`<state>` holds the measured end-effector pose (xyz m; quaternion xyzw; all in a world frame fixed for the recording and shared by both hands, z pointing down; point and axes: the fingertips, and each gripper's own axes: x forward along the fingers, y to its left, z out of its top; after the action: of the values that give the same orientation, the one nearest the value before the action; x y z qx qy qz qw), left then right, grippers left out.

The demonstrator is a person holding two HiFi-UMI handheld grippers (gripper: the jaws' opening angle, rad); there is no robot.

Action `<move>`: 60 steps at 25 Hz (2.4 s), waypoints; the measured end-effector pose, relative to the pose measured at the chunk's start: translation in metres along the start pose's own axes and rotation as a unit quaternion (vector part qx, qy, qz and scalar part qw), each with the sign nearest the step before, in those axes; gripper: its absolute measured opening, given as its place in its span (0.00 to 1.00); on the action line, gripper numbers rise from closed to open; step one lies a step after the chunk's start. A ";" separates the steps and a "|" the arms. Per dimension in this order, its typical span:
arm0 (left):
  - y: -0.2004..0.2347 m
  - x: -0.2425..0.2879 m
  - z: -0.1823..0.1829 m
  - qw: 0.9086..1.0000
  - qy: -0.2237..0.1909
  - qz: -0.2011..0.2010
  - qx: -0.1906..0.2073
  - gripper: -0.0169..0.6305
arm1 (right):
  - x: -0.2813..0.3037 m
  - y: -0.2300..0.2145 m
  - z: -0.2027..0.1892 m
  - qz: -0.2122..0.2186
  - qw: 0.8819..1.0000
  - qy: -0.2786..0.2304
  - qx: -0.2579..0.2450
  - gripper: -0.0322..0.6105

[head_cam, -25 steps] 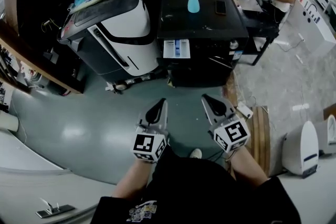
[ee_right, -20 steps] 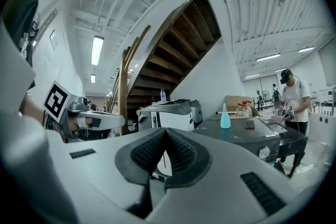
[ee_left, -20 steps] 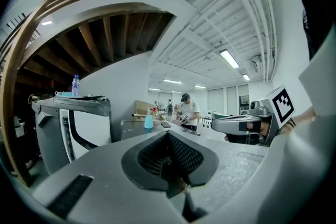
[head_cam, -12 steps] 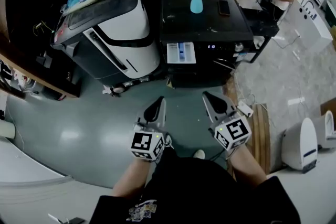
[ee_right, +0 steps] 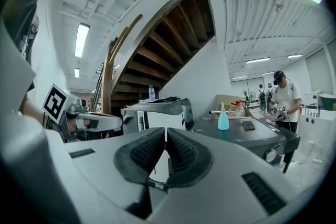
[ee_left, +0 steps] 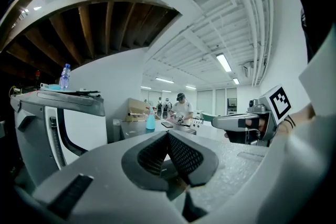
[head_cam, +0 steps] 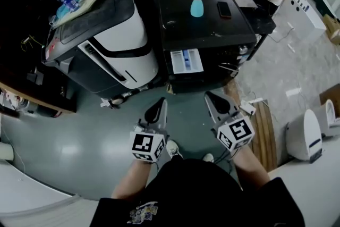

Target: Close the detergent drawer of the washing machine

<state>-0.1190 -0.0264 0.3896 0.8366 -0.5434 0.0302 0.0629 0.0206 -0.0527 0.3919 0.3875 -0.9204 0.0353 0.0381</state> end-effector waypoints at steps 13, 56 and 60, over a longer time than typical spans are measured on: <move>0.093 0.015 -0.002 1.000 -0.002 -0.022 0.009 0.03 | 0.076 0.019 -0.003 -0.048 0.999 0.009 -0.001 0.22; 0.108 0.153 -0.130 0.991 0.127 -0.045 0.007 0.44 | 0.125 -0.112 -0.138 -0.099 0.982 0.157 0.033 0.52; 0.106 0.171 -0.150 0.988 0.150 -0.045 0.004 0.44 | 0.132 -0.128 -0.159 -0.090 0.979 0.180 0.044 0.50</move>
<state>-0.1431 -0.2034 0.5666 0.8464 -0.4897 0.1543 0.1418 0.0270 -0.2205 0.5674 0.4578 -0.8571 0.1413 0.1891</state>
